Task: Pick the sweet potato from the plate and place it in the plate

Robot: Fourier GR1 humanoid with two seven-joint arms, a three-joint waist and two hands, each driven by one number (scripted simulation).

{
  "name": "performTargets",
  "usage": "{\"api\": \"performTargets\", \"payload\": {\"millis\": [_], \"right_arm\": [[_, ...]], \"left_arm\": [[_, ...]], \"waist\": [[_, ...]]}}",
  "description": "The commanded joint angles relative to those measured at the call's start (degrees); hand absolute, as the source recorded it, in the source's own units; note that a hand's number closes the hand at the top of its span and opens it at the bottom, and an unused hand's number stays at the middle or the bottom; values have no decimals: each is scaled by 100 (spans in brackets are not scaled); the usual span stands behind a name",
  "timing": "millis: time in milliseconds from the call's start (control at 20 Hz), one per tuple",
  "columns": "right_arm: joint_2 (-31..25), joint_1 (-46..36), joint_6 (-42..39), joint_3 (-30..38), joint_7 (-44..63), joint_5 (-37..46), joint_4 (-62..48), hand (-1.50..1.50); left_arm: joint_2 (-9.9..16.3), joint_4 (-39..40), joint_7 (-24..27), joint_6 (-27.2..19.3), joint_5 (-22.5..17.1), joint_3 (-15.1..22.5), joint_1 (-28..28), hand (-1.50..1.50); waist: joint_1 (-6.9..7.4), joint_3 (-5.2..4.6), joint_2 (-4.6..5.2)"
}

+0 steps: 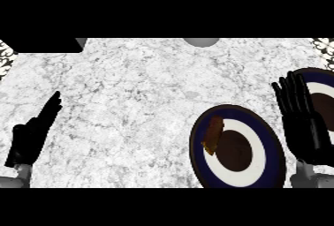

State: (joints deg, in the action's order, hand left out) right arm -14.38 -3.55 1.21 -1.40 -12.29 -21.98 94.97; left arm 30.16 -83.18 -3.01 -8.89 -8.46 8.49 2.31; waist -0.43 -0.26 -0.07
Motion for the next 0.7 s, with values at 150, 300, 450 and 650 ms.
{"api": "performTargets", "payload": {"millis": [150,300,450,650], "right_arm": [[-893,-625,1391,476,1234,1236,409,150],[-2418,75,1099,400,1424,2730,-241,150],[-1723,85,2934,997,1953,3259,-22,-150],[-974,414,3732,309,2336,4240,874,-150]], "left_arm": [[-712,354,-372,-42,-425,51,-172,0],[-919,262,-373,-69,-511,144,-214,0],[-1382,206,-423,-56,-794,303,-565,0],[-1718,133,-778,-326,-592,556,-223,0]], "waist": [[-3,-9,0],[-278,-289,194],[-155,-29,-21],[-37,18,-6]]}}
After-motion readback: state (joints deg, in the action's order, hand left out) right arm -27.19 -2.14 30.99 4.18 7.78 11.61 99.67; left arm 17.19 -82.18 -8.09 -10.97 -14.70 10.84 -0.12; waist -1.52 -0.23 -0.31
